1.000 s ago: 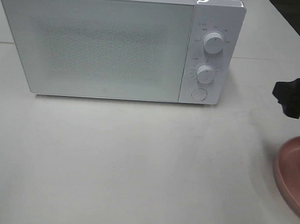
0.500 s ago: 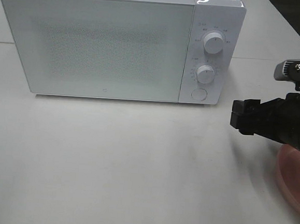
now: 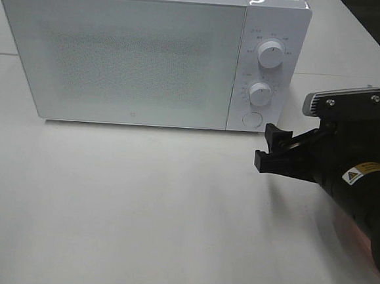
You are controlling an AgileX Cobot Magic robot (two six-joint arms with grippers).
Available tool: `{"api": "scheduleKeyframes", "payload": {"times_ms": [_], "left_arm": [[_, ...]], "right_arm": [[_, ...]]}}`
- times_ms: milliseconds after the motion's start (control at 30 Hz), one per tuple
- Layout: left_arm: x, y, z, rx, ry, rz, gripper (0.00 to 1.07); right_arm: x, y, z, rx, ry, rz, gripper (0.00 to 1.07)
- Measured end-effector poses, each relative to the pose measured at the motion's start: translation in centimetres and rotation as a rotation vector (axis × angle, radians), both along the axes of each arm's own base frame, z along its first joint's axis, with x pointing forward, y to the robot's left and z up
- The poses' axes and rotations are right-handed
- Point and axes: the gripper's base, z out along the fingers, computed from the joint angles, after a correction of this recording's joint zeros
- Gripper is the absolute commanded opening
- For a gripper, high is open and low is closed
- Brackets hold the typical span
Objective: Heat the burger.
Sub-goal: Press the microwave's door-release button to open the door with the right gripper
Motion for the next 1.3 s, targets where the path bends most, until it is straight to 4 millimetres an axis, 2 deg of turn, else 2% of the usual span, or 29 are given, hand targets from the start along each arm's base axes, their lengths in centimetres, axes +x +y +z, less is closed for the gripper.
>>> {"api": "scheduleKeyframes", "payload": {"times_ms": [333, 533, 667, 700, 733, 767, 800, 867, 900, 967, 1000, 1033, 1100, 1200, 1267, 1300], "left_arm": [[0.0, 0.0, 0.0, 0.0, 0.0, 0.0, 0.98], [0.0, -0.01, 0.0, -0.001, 0.0, -0.001, 0.98], [0.0, -0.02, 0.0, -0.002, 0.0, -0.002, 0.98], [0.0, -0.02, 0.0, -0.002, 0.0, -0.002, 0.98], [0.0, -0.02, 0.0, -0.002, 0.0, -0.002, 0.98], [0.0, -0.02, 0.0, -0.002, 0.0, -0.002, 0.98], [0.0, -0.02, 0.0, -0.002, 0.0, -0.002, 0.98], [0.0, -0.02, 0.0, -0.002, 0.0, -0.002, 0.98], [0.0, -0.02, 0.0, -0.002, 0.0, -0.002, 0.98], [0.0, -0.02, 0.0, -0.002, 0.0, -0.002, 0.98], [0.0, -0.02, 0.0, -0.002, 0.0, -0.002, 0.98], [0.0, -0.02, 0.0, -0.002, 0.0, -0.002, 0.98], [0.0, -0.02, 0.0, -0.002, 0.0, -0.002, 0.98], [0.0, -0.02, 0.0, -0.002, 0.0, -0.002, 0.98], [0.0, -0.02, 0.0, -0.002, 0.0, -0.002, 0.98], [0.0, -0.02, 0.0, -0.002, 0.0, -0.002, 0.98]], "right_arm": [[-0.03, 0.35, -0.55, 0.027, 0.019, -0.002, 0.74], [-0.01, 0.35, -0.71, 0.156, 0.04, -0.049, 0.64], [0.0, 0.35, -0.67, 0.333, 0.059, -0.11, 0.49], [0.0, 0.35, -0.67, 0.333, 0.059, -0.11, 0.49], [0.0, 0.35, -0.67, 0.424, 0.071, -0.142, 0.42], [0.0, 0.35, -0.67, 0.424, 0.071, -0.142, 0.42], [0.0, 0.35, -0.67, 0.523, 0.085, -0.176, 0.35], [0.0, 0.35, -0.67, 0.584, 0.093, -0.197, 0.32], [0.0, 0.35, -0.67, 0.714, 0.111, -0.242, 0.25], [0.01, 0.35, -0.66, 0.768, 0.117, -0.26, 0.23], [0.01, 0.35, -0.66, 0.886, 0.133, -0.301, 0.2], [0.01, 0.35, -0.66, 0.886, 0.133, -0.301, 0.2], [0.01, 0.34, -0.65, 1.071, 0.157, -0.364, 0.17], [0.01, 0.34, -0.65, 1.167, 0.17, -0.397, 0.13], [0.01, 0.34, -0.65, 1.298, 0.187, -0.442, 0.01], [0.01, 0.34, -0.65, 1.298, 0.187, -0.442, 0.01]]}}
